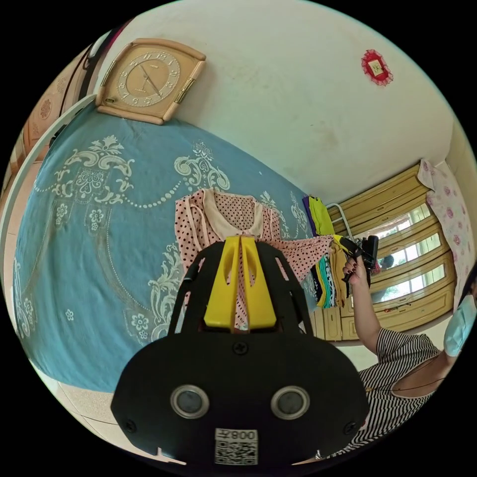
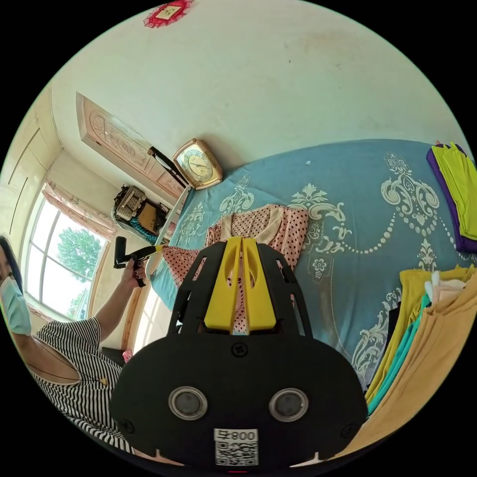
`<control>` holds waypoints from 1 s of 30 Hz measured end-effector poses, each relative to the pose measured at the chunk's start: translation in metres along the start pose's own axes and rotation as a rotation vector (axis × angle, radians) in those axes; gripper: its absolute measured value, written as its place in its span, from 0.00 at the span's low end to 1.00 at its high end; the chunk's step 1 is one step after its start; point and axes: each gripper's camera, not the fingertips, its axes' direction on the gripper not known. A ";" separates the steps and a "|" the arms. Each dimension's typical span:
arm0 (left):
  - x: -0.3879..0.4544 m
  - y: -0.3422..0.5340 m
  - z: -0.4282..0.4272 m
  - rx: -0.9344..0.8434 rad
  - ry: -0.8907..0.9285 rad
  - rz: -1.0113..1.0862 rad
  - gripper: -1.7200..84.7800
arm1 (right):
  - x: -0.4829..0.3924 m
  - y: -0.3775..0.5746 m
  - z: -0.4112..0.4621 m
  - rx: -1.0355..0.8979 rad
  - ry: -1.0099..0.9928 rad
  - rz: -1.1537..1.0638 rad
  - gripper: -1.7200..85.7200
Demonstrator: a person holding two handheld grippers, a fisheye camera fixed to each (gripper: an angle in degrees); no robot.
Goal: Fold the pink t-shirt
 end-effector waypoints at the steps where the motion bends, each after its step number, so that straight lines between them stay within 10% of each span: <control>1: -0.004 -0.008 0.004 0.000 -0.002 -0.001 0.02 | 0.003 -0.008 0.005 -0.001 0.002 0.001 0.02; 30: -0.147 -0.193 0.119 -0.021 -0.112 -0.116 0.05 | 0.148 -0.206 0.191 -0.204 0.032 0.151 0.04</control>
